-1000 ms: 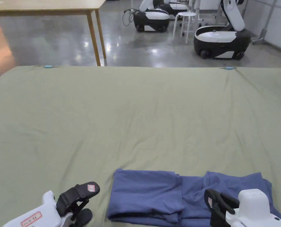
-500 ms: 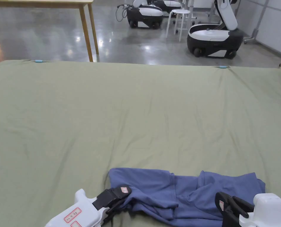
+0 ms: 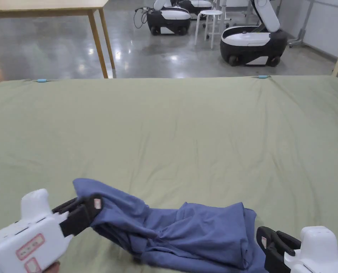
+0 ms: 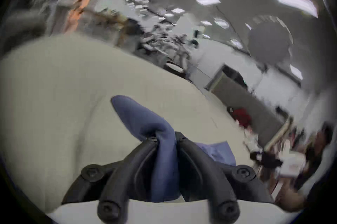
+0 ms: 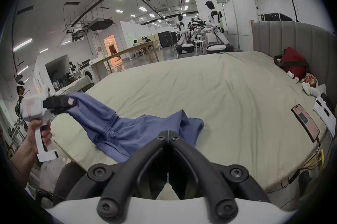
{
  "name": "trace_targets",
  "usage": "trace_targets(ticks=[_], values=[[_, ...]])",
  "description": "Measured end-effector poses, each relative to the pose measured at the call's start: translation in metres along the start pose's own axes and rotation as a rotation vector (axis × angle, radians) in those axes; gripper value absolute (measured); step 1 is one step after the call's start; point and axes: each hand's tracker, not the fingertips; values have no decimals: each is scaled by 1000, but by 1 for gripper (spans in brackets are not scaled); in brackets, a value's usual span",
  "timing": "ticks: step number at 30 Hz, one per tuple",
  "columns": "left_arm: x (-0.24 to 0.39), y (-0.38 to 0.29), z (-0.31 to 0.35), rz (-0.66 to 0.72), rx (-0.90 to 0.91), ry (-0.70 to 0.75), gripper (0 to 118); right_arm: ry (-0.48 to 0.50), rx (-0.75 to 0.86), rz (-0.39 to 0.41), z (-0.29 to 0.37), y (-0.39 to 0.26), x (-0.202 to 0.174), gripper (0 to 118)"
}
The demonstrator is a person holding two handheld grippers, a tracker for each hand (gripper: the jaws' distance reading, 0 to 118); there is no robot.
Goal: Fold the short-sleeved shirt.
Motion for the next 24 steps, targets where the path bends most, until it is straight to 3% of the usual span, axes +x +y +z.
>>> trace_targets(ticks=[7,12,13,14,16,17,22,24], values=[[170,-31,-90,-660,-180,-57,10,-25,18,-12,15,-3,17,1],[235,-101,-157,-948,-355,-55,10,-79,17,-29,27,-7,42,1],[237,-112,-167,-991,-389,-27,12,-87,15,-32,29,-7,46,1],[237,-119,-174,-1011,-396,2,27,-93,17,-33,31,-7,50,1],[232,-120,-180,-934,-421,10,92,-107,17,-37,33,-6,56,1],[228,-113,-180,-865,-452,9,106,-109,18,-38,34,-6,58,1],[198,-44,-128,-332,-253,-157,106,-99,12,-38,35,-6,61,1],[174,-28,-123,-116,-210,-154,106,-90,8,-40,32,-8,60,1]])
